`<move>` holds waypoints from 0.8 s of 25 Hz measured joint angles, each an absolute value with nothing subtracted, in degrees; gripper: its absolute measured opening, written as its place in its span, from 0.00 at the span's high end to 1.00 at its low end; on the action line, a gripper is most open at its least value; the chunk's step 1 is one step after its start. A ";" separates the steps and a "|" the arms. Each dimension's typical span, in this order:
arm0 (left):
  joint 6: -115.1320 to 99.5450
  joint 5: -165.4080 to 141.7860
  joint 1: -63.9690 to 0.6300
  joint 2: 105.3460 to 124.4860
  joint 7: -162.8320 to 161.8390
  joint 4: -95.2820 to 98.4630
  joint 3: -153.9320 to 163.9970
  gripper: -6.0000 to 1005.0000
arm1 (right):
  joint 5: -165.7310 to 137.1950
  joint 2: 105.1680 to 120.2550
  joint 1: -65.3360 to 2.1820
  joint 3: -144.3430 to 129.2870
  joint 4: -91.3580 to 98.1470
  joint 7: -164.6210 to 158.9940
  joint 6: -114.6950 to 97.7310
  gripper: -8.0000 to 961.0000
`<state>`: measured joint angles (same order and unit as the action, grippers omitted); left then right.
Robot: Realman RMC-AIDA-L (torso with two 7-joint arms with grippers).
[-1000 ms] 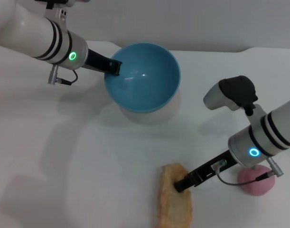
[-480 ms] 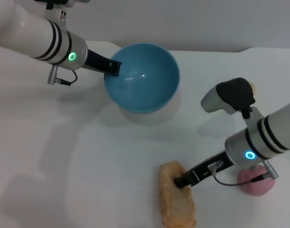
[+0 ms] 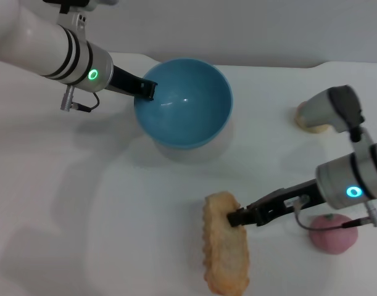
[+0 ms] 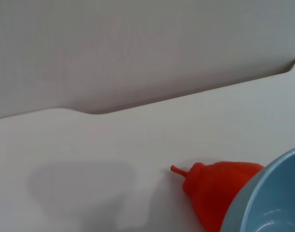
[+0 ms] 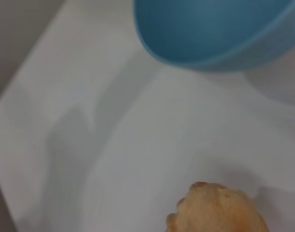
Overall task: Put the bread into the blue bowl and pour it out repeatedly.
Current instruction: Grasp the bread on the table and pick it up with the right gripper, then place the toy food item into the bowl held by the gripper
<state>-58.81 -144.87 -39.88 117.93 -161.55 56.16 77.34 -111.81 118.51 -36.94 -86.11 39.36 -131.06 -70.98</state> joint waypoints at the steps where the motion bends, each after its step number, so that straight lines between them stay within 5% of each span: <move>1: -58.97 -144.92 -39.88 117.90 -161.57 56.09 77.34 1.00 | -111.86 118.40 -36.28 -83.99 40.10 -129.92 -72.59 0.86; 9: -62.64 -144.90 -40.31 117.92 -161.56 54.91 78.25 1.00 | -109.36 118.58 -29.80 -65.48 52.87 -119.99 -85.37 0.88; 20: -64.82 -136.59 -40.47 118.34 -161.98 54.40 87.07 1.00 | -101.57 118.61 -32.26 -64.85 52.44 -103.02 -76.85 0.89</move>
<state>-64.82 -136.59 -40.47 118.34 -161.98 54.40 87.07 -101.57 118.61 -32.26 -64.85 52.44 -103.03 -76.85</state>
